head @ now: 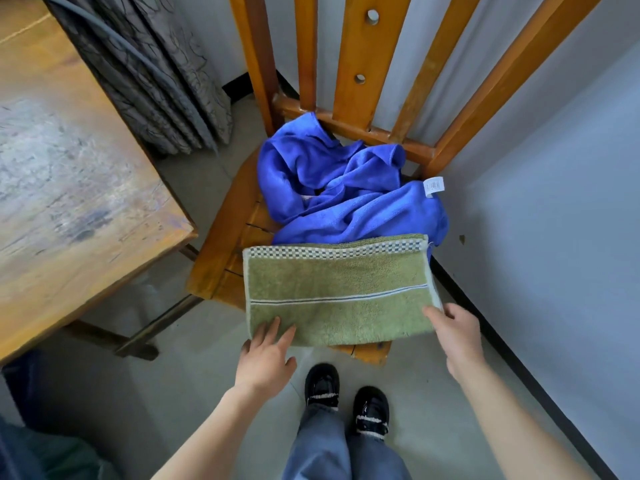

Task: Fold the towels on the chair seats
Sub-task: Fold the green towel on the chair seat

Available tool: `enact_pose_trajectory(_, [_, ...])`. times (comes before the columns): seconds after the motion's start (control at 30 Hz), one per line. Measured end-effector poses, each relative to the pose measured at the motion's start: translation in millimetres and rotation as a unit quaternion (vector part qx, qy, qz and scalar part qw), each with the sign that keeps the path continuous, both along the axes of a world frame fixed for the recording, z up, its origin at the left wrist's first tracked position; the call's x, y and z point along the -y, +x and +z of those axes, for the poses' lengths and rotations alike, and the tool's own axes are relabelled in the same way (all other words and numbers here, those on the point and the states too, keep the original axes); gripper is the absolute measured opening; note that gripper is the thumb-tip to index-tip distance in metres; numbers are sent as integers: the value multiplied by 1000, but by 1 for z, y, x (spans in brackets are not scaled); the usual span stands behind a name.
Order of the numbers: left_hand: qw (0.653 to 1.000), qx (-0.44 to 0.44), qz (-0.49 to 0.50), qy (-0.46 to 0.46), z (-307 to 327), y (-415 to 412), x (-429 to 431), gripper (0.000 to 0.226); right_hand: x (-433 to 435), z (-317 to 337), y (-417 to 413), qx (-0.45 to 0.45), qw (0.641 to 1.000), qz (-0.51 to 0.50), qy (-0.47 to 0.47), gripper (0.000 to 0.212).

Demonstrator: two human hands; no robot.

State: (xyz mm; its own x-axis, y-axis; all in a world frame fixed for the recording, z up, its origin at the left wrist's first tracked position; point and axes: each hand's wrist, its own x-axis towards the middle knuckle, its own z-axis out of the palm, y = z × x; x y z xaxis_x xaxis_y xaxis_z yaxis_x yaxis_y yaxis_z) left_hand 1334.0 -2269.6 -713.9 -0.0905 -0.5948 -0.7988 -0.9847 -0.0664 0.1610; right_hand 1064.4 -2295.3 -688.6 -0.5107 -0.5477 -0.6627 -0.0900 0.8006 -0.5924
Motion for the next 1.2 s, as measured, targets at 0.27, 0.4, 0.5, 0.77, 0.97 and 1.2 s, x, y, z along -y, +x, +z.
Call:
enact_pose_trajectory(0.27, [987, -106, 107, 53, 3, 4, 14, 63, -1, 35, 94, -146, 903, 309, -260, 18])
enact_pose_trajectory(0.4, [830, -324, 447, 81, 0, 16, 13, 83, 9, 8, 125, -74, 873, 458, -151, 10])
enact_pose_trajectory(0.5, [725, -373, 574, 80, -1, 27, 20, 66, 20, 9, 150, -36, 893, 417, -167, 10])
enact_pose_trajectory(0.77, [635, -394, 658, 93, -2, 40, 30, 41, 14, -5, 179, 9, 823, 560, -101, 20])
enact_pose_trajectory(0.97, [713, -319, 624, 33, -3, 43, 34, 29, 9, -17, 172, 64, 797, 598, -50, 40])
enact_pose_trajectory(1.2, [794, -207, 552, -146, -8, 36, 32, 52, -7, -32, 132, -233, 690, 677, -101, 41])
